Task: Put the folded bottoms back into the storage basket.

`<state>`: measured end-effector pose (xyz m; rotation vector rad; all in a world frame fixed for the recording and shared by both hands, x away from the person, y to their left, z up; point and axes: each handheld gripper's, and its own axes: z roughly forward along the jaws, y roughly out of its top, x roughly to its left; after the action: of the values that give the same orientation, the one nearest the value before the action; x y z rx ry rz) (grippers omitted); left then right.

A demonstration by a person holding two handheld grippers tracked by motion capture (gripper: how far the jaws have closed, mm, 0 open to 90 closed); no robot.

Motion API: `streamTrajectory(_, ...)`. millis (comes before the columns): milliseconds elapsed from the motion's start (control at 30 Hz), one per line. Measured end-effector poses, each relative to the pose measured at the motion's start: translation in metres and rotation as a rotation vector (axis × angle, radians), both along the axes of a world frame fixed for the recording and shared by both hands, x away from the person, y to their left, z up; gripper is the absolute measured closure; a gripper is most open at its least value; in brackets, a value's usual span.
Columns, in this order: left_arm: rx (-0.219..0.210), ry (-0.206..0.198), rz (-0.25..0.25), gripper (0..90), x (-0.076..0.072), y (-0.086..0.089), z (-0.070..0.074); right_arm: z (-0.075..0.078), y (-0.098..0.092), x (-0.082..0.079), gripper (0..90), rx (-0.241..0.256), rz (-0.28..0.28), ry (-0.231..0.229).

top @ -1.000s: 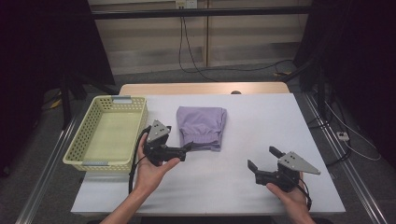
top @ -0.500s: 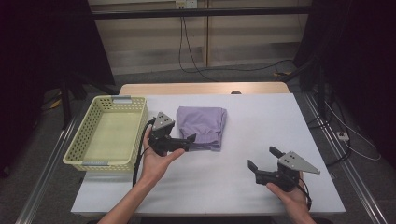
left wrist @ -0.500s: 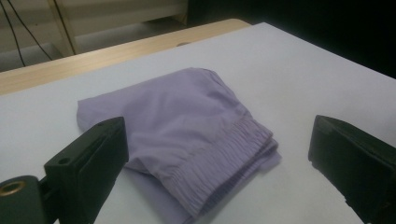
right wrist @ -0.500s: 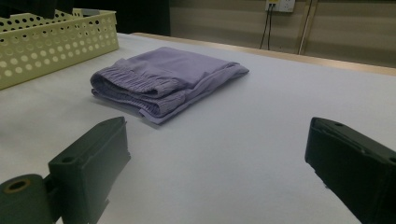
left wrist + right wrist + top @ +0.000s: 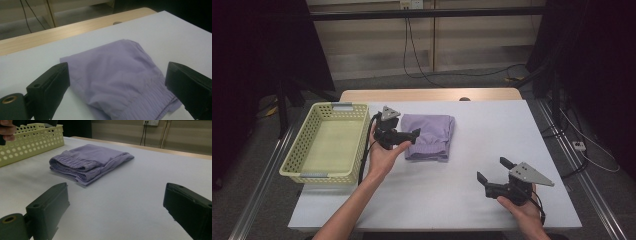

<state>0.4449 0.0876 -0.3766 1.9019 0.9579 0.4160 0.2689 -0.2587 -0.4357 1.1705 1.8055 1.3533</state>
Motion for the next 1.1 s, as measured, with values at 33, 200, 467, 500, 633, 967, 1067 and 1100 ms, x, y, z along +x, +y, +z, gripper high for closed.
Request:
streamTrajectory(33, 0.0, 0.0, 0.0, 5.7, 0.0, 0.0, 0.0, 0.0, 0.0, 0.0, 6.0, 0.0, 0.001, 0.0)
streamTrajectory(200, 0.019, 0.01, 0.027, 5.8, 0.011, -0.005, 0.0, 0.0, 0.0, -0.001, 6.0, -0.002, 0.002, -0.001)
streamTrajectory(467, 0.043, 0.104, 0.065, 8.6, 0.034, -0.005, -0.016, 0.0, -0.001, -0.001, 6.3, 0.002, -0.001, 0.002)
streamTrajectory(500, 0.043, 0.104, 0.065, 8.8, 0.034, -0.005, -0.016, 0.0, -0.001, -0.001, 6.3, 0.002, 0.0, 0.002)
streamTrajectory(633, 0.067, 0.136, 0.074, 15.8, 0.039, -0.002, -0.024, 0.0, -0.001, -0.002, 6.3, 0.001, 0.001, 0.001)
streamTrajectory(967, 0.05, 0.278, 0.183, 28.1, 0.051, 0.013, -0.047, 0.0, -0.001, -0.001, 6.8, 0.005, -0.001, 0.005)
streamTrajectory(1067, 0.044, 0.317, 0.177, 36.8, 0.055, 0.013, -0.059, 0.0, -0.002, -0.001, 6.8, 0.005, -0.001, 0.005)
streamTrajectory(1100, 0.049, 0.326, 0.176, 36.8, 0.057, 0.012, -0.062, 0.0, -0.002, -0.001, 6.8, 0.005, -0.001, 0.005)
